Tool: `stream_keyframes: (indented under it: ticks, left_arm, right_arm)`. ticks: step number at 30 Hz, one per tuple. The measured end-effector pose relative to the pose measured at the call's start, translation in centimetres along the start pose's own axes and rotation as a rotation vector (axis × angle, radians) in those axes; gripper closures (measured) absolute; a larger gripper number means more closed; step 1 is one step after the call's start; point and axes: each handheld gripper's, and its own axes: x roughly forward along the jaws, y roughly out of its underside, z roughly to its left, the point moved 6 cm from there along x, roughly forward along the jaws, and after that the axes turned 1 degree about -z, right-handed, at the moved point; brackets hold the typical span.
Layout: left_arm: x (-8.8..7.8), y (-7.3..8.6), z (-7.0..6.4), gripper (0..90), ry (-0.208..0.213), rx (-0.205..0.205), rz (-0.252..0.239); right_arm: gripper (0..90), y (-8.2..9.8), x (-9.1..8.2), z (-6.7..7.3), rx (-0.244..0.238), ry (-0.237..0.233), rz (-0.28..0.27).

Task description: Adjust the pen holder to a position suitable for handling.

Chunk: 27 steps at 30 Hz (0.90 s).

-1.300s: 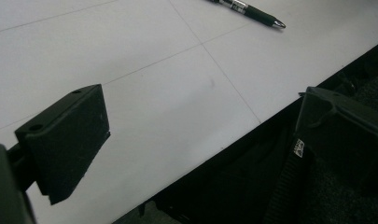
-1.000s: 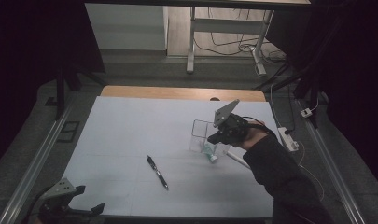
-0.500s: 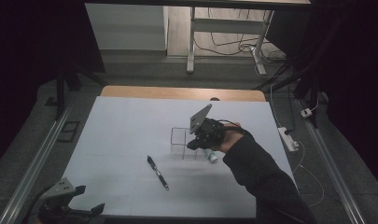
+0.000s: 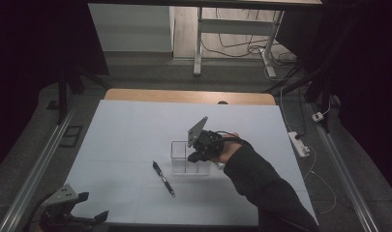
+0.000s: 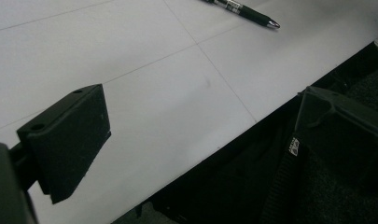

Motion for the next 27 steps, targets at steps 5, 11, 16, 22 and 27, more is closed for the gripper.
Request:
stream_keyframes:
  ticks: [5,11,16,22,27]
  left_arm:
    - [0.0,0.0,0.0,3.3,0.001,0.002,-0.001]
    - [0.0,0.0,0.0,3.3,0.002,0.002,-0.002]
    - [0.0,0.0,0.0,3.3,0.001,0.003,-0.001]
    - [0.0,0.0,0.0,3.3,-0.003,0.002,-0.003]
    - [0.0,0.0,0.0,3.2,-0.007,0.001,-0.002]
  right_arm:
    - [88.8,0.3,0.6,0.2,0.004,-0.008,0.003]
    - [88.1,0.5,1.0,0.3,0.003,-0.007,-0.020]
    - [77.6,0.5,0.9,0.3,-0.007,0.041,-0.036]
    - [61.0,0.2,0.1,0.3,0.033,0.087,-0.088]
    - [51.8,0.5,-0.8,0.5,0.070,0.126,-0.116]
